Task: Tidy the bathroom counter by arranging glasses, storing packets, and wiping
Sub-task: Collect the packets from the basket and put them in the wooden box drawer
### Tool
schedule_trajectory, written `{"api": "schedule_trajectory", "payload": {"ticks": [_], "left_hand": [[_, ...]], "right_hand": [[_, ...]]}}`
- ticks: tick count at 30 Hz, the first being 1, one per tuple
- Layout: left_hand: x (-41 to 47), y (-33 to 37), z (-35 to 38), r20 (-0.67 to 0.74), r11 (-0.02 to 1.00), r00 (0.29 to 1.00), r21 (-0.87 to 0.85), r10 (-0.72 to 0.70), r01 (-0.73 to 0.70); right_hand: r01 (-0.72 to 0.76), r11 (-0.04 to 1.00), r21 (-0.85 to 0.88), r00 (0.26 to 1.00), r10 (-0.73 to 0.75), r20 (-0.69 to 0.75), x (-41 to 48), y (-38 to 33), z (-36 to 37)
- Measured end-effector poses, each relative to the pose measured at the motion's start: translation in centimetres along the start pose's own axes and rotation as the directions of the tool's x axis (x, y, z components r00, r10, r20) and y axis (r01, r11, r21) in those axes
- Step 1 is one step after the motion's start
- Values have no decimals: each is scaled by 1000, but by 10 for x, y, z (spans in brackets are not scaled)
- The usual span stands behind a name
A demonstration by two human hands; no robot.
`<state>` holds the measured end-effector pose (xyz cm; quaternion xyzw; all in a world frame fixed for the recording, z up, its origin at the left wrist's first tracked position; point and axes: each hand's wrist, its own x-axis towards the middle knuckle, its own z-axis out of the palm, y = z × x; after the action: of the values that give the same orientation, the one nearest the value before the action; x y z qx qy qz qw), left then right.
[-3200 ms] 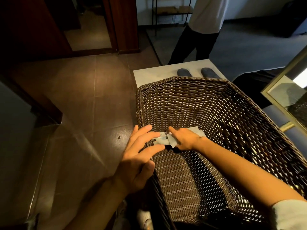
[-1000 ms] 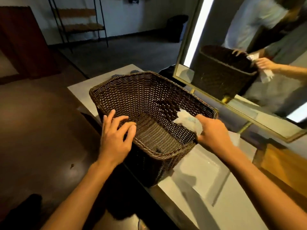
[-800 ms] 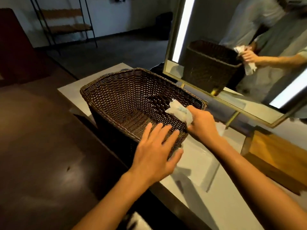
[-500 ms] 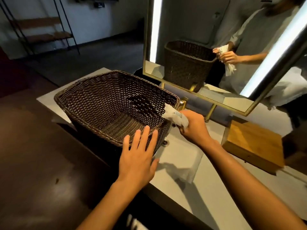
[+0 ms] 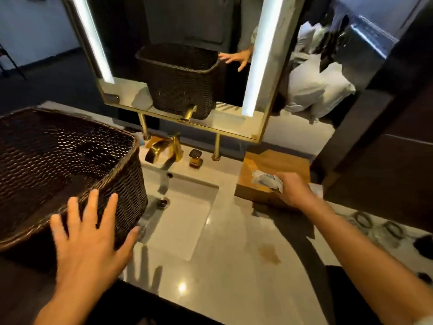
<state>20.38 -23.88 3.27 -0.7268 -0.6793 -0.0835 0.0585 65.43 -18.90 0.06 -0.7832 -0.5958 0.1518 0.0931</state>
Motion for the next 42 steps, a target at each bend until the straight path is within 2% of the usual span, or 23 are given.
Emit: {"api": "schedule_trajectory", "payload": {"ticks": [2,4,7,11,14,19,23,28,34,42], "left_hand": [[8,49,14,81,988,989,-106,120,-111],[16,104,30,201,940,955,-307,219,-151],[35,190,61,410,814,851,-580,328,-35],[58,270,104,545,698,739,-701,396,144],[71,302,126,593,641,709,-723,382,259],[88,328,165,673,588,683,-685,284,430],[96,352,178,729,433,614,-680,304,592],[100,369,194,744,341,600,-668,293,662],[102,374,200,800,228,530,-592,281,773],[103,369,210,809,143,504,-561,302,816]], "right_hand": [[-15,998,-54,1000,14,-21,16,28,-2],[-18,993,-120,999,13,-44,33,47,0],[-13,987,-162,1000,10,-21,58,66,6],[-56,989,-135,998,53,-24,84,74,21],[-38,992,-122,998,30,-64,100,79,35],[50,999,15,983,-46,-180,108,97,52],[88,996,33,968,-78,-239,113,108,56],[103,994,38,949,-87,-304,109,108,66],[98,995,-6,945,-95,-313,112,108,74],[85,996,-22,944,-88,-318,112,106,76]]}}
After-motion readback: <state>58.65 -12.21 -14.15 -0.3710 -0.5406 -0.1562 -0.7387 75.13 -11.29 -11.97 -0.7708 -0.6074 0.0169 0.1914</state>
